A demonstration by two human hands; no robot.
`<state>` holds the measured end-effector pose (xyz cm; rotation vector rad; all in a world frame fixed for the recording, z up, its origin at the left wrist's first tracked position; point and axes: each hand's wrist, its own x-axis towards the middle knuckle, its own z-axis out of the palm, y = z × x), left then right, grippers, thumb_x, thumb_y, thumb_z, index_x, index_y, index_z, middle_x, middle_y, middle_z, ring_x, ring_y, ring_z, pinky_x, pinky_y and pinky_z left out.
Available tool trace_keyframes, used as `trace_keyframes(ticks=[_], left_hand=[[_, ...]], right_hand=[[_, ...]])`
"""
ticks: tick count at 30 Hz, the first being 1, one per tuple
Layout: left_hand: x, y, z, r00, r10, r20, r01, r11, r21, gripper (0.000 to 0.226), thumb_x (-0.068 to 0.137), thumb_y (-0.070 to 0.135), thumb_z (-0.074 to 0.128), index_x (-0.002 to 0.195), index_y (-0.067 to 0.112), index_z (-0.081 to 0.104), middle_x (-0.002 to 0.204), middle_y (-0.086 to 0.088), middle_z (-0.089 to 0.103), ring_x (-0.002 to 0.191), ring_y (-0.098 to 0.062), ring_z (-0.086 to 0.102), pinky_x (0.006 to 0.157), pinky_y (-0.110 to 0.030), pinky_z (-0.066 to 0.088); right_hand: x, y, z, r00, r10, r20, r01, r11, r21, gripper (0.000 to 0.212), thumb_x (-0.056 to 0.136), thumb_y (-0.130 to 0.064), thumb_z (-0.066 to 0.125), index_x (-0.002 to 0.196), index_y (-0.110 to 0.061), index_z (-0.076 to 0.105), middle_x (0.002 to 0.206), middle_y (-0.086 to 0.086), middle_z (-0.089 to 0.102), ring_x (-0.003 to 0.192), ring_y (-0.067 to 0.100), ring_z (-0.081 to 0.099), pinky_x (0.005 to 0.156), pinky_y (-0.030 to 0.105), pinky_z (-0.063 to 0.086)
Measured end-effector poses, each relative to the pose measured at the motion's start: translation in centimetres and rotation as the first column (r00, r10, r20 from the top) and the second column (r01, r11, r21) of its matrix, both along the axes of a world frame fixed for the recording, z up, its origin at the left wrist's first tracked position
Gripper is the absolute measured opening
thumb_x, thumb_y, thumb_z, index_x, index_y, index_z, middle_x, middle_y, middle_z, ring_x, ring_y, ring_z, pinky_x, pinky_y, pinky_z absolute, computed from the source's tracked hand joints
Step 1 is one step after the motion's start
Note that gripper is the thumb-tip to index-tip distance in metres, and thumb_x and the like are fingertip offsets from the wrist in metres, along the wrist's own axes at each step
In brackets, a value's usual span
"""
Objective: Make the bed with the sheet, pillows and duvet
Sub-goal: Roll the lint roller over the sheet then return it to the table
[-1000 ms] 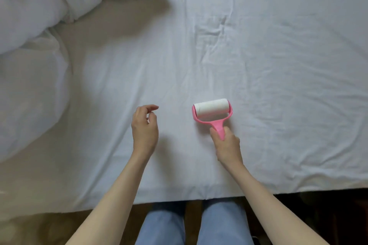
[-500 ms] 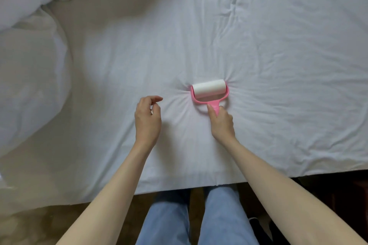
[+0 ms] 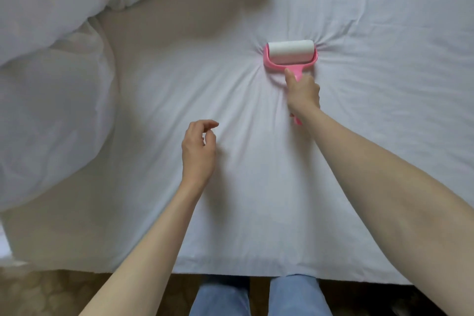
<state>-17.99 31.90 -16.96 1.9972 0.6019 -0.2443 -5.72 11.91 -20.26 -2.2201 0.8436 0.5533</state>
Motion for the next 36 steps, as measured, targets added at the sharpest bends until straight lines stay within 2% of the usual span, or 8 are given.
trace_keyframes(ticks=[5,8,14,17,28,30,32,36], left_hand=[[0.8,-0.2,0.6,0.999,0.051,0.0,-0.051,0.997,-0.056,0.028,0.092,0.004,0.042,0.108,0.02,0.058,0.108,0.005,0.063,0.099,-0.003,0.057,0.074,-0.004,0.038],[0.1,0.0,1.1,0.997,0.079,-0.015,-0.081,0.993,-0.088,0.027,0.093,0.006,0.042,0.109,0.023,0.056,0.103,0.009,0.063,0.099,-0.011,0.059,0.071,-0.006,0.04],[-3.3,0.6,1.2,0.99,0.135,-0.043,-0.139,0.985,-0.103,0.026,0.094,0.007,0.043,0.11,0.025,0.053,0.099,0.012,0.062,0.098,-0.017,0.059,0.068,-0.006,0.038],[-5.5,0.8,0.8,0.988,0.131,-0.081,-0.139,0.984,-0.109,0.025,0.094,0.007,0.043,0.108,0.024,0.054,0.097,0.013,0.062,0.1,-0.018,0.059,0.074,-0.014,0.041],[-11.7,-0.6,2.4,0.991,0.03,-0.132,-0.047,0.99,-0.132,0.025,0.094,0.005,0.043,0.108,0.019,0.057,0.105,0.004,0.064,0.095,0.002,0.057,0.074,-0.003,0.039],[-12.6,-0.5,2.3,0.992,-0.004,-0.124,-0.003,0.998,-0.06,0.027,0.094,0.005,0.043,0.114,0.016,0.057,0.113,0.002,0.06,0.106,-0.007,0.055,0.083,-0.008,0.04],[-13.5,-0.3,1.7,0.991,-0.039,-0.125,0.058,0.987,0.15,0.033,0.092,0.007,0.044,0.122,0.017,0.053,0.125,0.0,0.05,0.12,-0.018,0.044,0.099,-0.028,0.035],[-14.6,1.1,0.5,0.975,-0.04,-0.218,0.134,0.891,0.435,0.055,0.092,0.02,0.051,0.144,0.022,0.034,0.155,-0.005,0.017,0.139,-0.029,0.018,0.108,-0.046,0.02]], right_hand=[[2.8,0.1,0.2,1.0,0.008,0.03,-0.008,1.0,-0.016,0.057,0.096,-0.057,0.038,0.116,-0.007,0.053,0.123,0.017,0.056,0.11,0.037,0.056,0.09,0.043,0.048],[1.3,0.0,0.4,0.997,0.043,0.063,-0.039,0.997,-0.073,0.057,0.096,-0.058,0.036,0.117,-0.007,0.051,0.121,0.018,0.057,0.11,0.037,0.055,0.081,0.038,0.04],[-8.0,-0.5,0.8,0.999,0.013,0.048,-0.012,0.999,-0.033,0.054,0.096,-0.056,0.038,0.111,-0.007,0.053,0.11,0.022,0.059,0.104,0.039,0.055,0.074,0.037,0.035],[-14.4,-1.1,1.0,1.0,0.024,0.012,-0.023,0.999,-0.039,0.052,0.097,-0.055,0.037,0.102,-0.005,0.051,0.099,0.022,0.059,0.099,0.04,0.055,0.07,0.036,0.033],[-30.7,-1.2,2.7,0.999,-0.02,-0.042,0.019,0.999,-0.03,0.051,0.095,-0.055,0.037,0.083,-0.006,0.043,0.069,0.009,0.052,0.066,0.03,0.052,0.058,0.039,0.041],[-32.4,-0.9,3.0,0.999,-0.03,-0.044,0.029,0.999,-0.017,0.05,0.095,-0.054,0.037,0.079,-0.007,0.042,0.066,0.006,0.049,0.061,0.025,0.05,0.056,0.037,0.04],[-33.2,-0.8,3.2,0.999,-0.034,-0.024,0.034,0.999,0.006,0.048,0.095,-0.052,0.039,0.076,-0.008,0.042,0.063,0.004,0.046,0.057,0.02,0.045,0.053,0.034,0.037],[-33.5,-0.9,3.3,0.999,-0.019,0.051,0.016,0.998,0.057,0.042,0.096,-0.044,0.046,0.071,-0.011,0.041,0.058,0.0,0.042,0.052,0.015,0.039,0.052,0.033,0.033]])
